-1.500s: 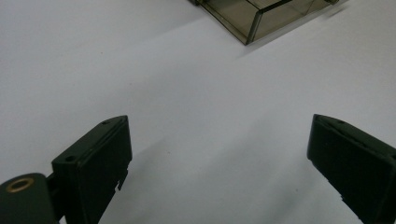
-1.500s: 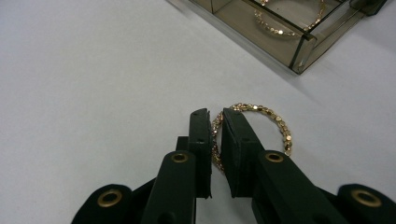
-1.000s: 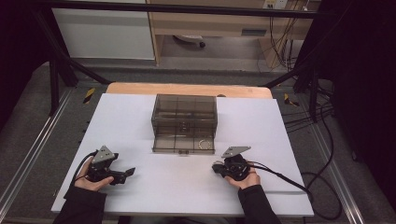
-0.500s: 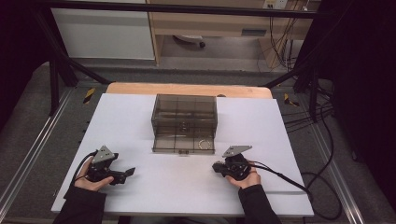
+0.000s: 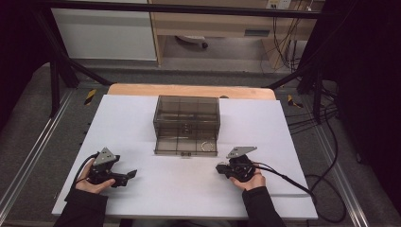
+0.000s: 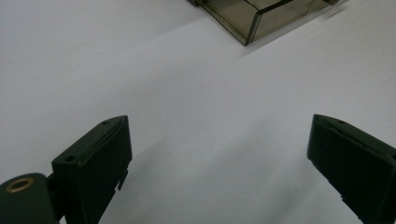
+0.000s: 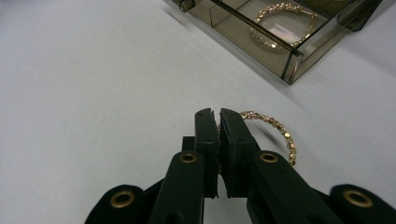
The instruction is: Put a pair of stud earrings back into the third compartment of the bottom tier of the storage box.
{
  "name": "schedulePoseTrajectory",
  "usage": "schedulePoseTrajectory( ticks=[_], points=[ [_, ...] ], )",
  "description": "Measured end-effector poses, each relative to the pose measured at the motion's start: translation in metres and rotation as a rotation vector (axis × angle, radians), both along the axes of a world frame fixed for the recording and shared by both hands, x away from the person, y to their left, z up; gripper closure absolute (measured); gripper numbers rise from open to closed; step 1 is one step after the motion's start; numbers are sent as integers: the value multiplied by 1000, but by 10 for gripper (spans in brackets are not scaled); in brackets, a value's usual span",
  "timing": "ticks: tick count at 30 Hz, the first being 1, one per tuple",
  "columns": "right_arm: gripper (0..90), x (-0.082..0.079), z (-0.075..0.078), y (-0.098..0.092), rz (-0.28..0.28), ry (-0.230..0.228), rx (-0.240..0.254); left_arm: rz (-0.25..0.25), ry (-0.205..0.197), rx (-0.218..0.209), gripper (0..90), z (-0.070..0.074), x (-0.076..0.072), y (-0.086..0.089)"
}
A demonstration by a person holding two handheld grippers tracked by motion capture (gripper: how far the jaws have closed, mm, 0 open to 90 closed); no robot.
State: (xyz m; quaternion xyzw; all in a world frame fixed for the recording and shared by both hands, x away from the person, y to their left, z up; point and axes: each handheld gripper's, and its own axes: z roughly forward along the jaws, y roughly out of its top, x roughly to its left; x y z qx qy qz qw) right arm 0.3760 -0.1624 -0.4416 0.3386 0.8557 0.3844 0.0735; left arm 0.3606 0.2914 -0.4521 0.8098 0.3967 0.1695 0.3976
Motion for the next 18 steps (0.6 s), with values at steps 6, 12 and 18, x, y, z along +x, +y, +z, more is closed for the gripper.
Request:
schedulePoseTrajectory(
  ticks=[6,12,18],
  points=[
    [864,0,3,-2,-2,-6,4,-1,1,-2,64,0,0,0],
    [864,0,6,-3,-5,-17,14,-1,0,-2,64,0,0,0],
    [864,0,9,-4,-1,-20,19,0,0,-2,65,0,0,0]
  ],
)
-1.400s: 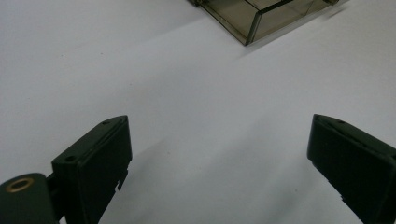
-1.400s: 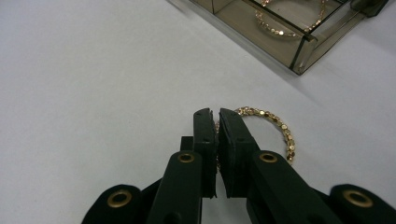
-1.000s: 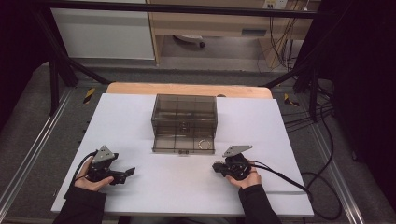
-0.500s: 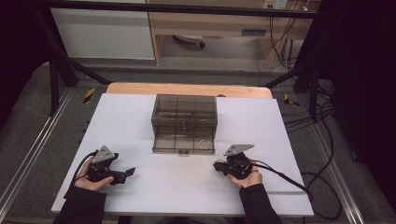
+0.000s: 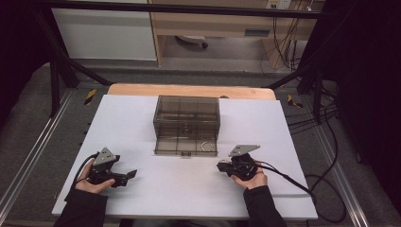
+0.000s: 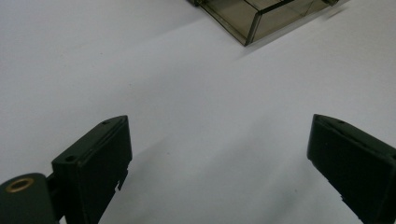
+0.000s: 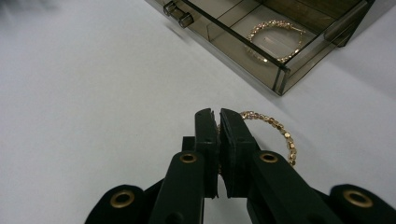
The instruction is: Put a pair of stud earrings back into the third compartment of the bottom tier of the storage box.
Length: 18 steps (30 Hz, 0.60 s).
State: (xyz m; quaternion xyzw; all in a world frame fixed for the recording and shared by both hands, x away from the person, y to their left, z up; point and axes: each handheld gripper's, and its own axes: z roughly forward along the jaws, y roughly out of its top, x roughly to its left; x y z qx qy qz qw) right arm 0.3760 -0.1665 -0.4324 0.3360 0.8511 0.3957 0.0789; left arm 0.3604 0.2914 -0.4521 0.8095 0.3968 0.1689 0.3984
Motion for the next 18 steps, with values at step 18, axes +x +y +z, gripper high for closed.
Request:
schedulePoseTrajectory(
  ticks=[18],
  points=[
    [864,2,12,0,-2,-26,24,0,3,5,64,0,0,0]
  ],
)
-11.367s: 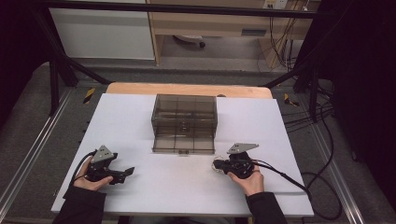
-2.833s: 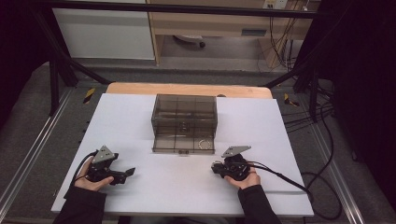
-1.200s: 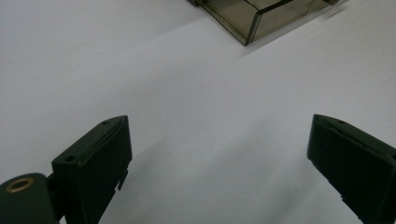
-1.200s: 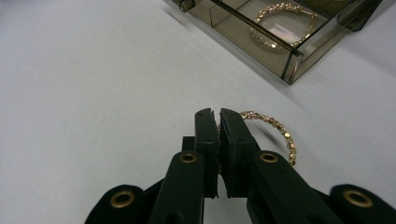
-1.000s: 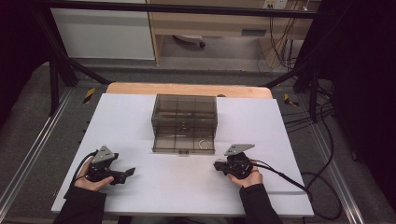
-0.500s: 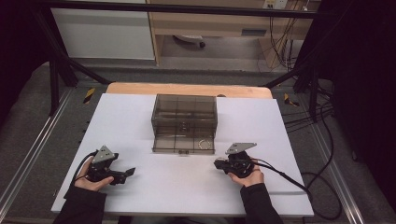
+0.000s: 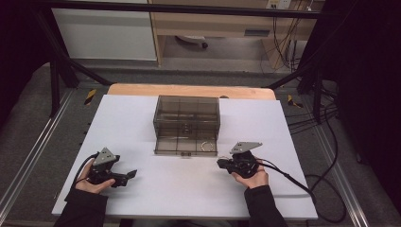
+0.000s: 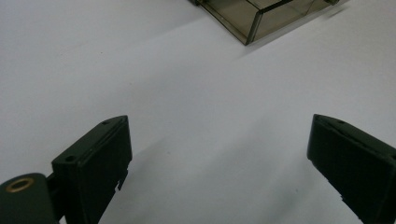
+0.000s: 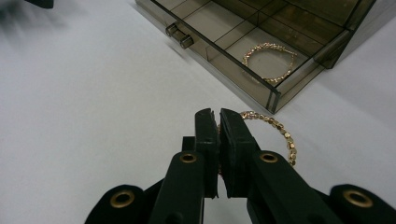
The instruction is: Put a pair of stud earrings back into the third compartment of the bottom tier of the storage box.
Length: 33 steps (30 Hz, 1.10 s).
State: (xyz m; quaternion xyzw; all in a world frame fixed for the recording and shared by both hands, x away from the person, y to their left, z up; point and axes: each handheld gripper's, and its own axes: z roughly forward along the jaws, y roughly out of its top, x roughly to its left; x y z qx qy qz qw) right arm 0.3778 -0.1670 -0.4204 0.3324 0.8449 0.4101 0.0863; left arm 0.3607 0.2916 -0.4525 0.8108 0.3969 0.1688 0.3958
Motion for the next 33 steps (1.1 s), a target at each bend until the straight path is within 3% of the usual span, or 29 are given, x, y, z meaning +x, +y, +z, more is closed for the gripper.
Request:
schedulePoseTrajectory(
  ticks=[33],
  points=[
    [864,13,22,11,-15,-37,28,1,0,1,64,0,0,0]
  ],
)
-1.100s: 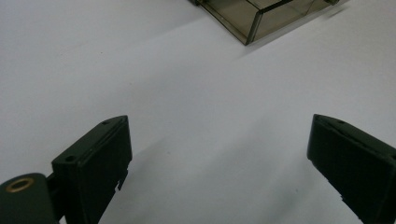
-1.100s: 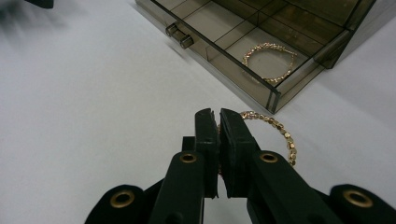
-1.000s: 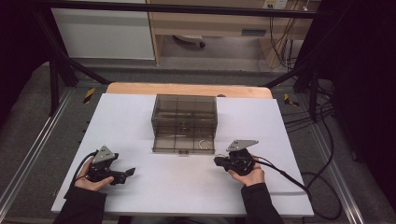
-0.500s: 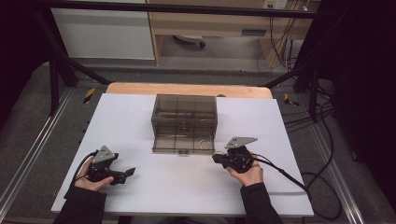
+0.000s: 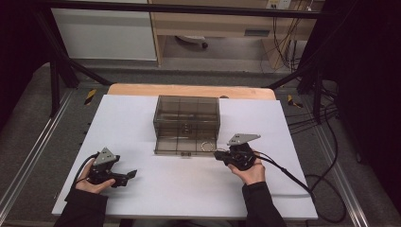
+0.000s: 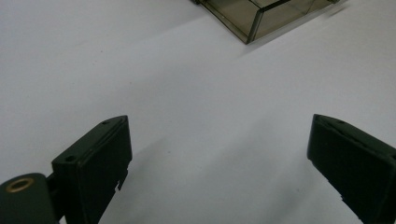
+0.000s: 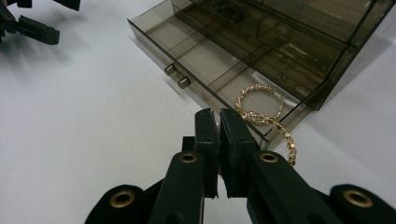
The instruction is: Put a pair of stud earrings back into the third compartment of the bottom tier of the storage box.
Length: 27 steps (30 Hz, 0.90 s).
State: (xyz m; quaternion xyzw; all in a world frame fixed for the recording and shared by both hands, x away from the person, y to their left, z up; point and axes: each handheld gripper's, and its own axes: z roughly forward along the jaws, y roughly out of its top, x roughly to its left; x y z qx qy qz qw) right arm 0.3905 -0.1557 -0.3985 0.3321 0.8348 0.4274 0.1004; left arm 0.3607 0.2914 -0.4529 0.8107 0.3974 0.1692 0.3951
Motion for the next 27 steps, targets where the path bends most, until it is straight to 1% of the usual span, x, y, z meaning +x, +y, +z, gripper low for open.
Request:
schedulePoseTrajectory(
  ticks=[11,16,21,27],
  points=[
    [864,8,7,7,-4,-11,0,0,1,0,65,0,0,0],
    [864,12,7,11,-7,-14,5,0,0,0,64,0,0,0],
    [864,15,6,15,-12,-13,-4,-1,1,1,64,0,0,0],
    [864,20,7,19,-12,-15,-2,-1,1,1,64,0,0,0]
  ],
)
